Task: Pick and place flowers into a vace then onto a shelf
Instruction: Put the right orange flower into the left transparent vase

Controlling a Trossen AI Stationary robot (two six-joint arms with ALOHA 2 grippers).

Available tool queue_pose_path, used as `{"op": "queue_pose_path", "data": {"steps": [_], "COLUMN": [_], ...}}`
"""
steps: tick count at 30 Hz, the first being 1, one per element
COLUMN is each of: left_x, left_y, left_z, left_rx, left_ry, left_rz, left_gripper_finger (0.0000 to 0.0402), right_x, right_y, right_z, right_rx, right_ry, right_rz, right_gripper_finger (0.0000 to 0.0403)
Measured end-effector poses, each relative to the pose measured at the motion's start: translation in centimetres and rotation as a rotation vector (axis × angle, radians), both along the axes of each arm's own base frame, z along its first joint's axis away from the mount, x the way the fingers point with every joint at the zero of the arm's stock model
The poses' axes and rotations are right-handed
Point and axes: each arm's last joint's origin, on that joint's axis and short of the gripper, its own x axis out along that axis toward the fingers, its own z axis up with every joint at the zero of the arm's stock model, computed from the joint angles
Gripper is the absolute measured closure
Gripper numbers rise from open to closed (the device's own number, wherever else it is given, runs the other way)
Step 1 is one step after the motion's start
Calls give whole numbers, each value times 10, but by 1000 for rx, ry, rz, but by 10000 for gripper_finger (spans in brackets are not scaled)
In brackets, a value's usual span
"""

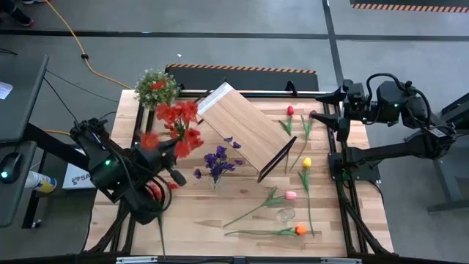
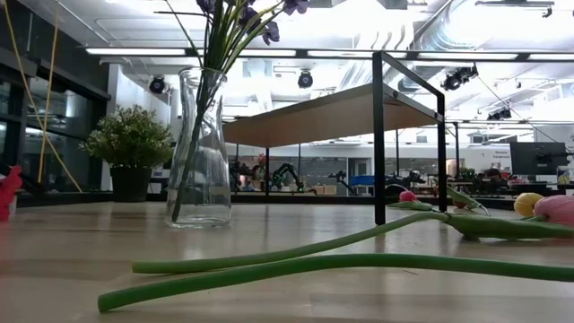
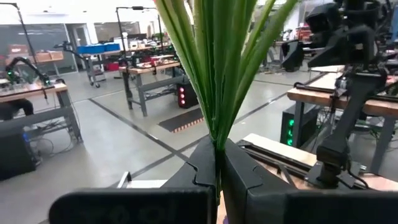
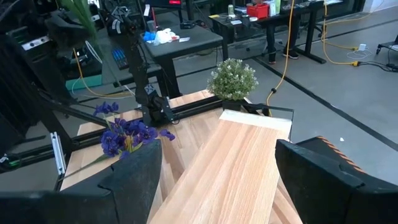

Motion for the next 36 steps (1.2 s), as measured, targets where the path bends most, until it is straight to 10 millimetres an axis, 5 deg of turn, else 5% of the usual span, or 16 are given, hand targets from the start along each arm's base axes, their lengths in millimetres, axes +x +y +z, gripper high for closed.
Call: {"op": "queue_pose_path", "data": {"steps": [36], "left_x": [-12], "left_y": [34], "left_z": [-108], "left_rx": [-198], "left_ry": [-235], "left_rz": [79], "left_gripper_finger": [363], "right_x": [0], "right_y": [0], "right_z": [0], "right_rx": [2], "right_ry": [-1], "right_rz": [11], "right_gripper_finger": [100]}}
